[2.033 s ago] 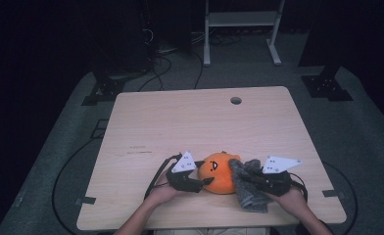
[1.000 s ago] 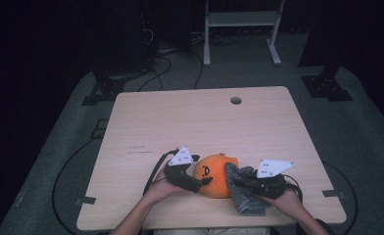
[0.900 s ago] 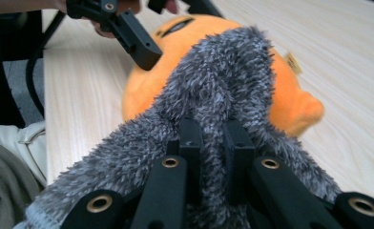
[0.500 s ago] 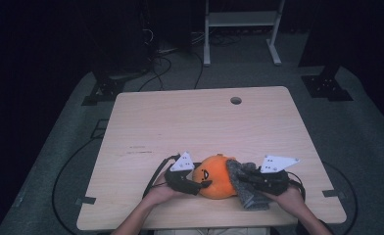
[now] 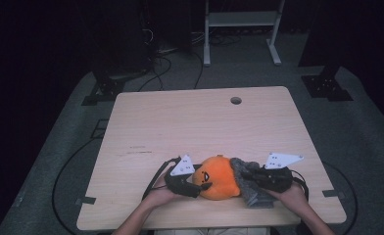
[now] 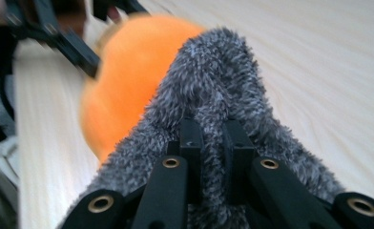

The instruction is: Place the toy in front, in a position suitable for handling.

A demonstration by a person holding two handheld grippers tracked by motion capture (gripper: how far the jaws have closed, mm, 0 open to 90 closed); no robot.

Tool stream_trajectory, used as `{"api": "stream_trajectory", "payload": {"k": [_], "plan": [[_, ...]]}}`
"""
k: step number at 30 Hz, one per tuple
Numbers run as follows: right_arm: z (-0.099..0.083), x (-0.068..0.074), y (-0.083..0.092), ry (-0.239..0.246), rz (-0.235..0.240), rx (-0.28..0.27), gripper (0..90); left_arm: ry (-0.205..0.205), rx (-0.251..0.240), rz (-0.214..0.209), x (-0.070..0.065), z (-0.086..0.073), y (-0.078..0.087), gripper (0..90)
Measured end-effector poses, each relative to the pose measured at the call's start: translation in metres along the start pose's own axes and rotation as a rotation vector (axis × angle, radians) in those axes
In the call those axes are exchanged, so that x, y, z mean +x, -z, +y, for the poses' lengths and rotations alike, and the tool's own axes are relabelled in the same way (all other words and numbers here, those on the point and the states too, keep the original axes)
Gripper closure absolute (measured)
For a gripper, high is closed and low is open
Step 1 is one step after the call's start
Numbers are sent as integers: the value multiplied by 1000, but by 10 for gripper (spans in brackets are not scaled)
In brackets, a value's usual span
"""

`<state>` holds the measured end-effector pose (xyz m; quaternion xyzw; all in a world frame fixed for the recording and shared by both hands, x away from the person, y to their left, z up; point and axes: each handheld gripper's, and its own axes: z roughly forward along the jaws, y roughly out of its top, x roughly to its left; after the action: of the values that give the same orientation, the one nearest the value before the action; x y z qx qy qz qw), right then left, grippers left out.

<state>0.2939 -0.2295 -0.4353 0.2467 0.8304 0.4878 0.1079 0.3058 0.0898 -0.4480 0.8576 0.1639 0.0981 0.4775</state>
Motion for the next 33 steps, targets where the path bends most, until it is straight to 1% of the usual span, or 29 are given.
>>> {"api": "stream_trajectory", "payload": {"k": [3, 6, 7, 10, 11, 12, 14, 15, 17, 18, 20, 22, 23, 24, 26, 28, 31, 33], "plan": [[13, 4, -6, 34, 10, -13, 811, -6, 3, 3, -1, -1, 1, 309], [16, 2, -13, 44, 0, 5, 800, -3, -1, 6, -1, -2, 2, 310], [15, 1, -14, 38, 2, 11, 779, -5, -1, 5, -1, -2, 2, 309], [14, 0, -11, 23, 16, 7, 716, -17, 3, 3, -2, -1, 2, 309], [15, 0, -10, 14, 27, -5, 648, -20, 4, 2, -2, -1, 2, 310], [15, -1, -9, -4, 44, -14, 637, -22, 2, 3, -3, -1, 2, 311], [18, -1, -10, 1, 46, -16, 607, -26, 4, 5, -3, -1, 2, 312], [20, -2, -11, -6, 51, -18, 589, -27, 5, 6, -3, -1, 2, 313], [23, -5, -14, -18, 77, -24, 567, -32, 7, 5, -4, -1, 2, 316], [26, -5, -15, -23, 81, -31, 563, -36, 8, 3, -4, -1, 2, 318], [29, -8, -18, -37, 87, -52, 565, -44, 7, 4, -4, -1, 1, 325], [30, -10, -23, -58, 87, -48, 598, -38, 8, 4, -4, -1, 1, 326], [28, -13, -25, -76, 79, -50, 668, -34, 7, 4, -4, -1, 1, 327], [27, -14, -25, -75, 68, -50, 728, -30, 5, 3, -4, -1, 1, 328], [22, -16, -24, -82, 52, -41, 788, -25, -2, 4, -4, -1, 0, 328], [19, -17, -21, -76, 23, -32, 801, -23, -3, 3, -4, -1, 1, 328], [11, -20, -16, -89, -9, -6, 810, -26, -1, 2, -4, -1, 1, 326], [6, -21, -11, -101, -21, 7, 814, -27, 0, 2, -4, -1, 1, 325]]}}
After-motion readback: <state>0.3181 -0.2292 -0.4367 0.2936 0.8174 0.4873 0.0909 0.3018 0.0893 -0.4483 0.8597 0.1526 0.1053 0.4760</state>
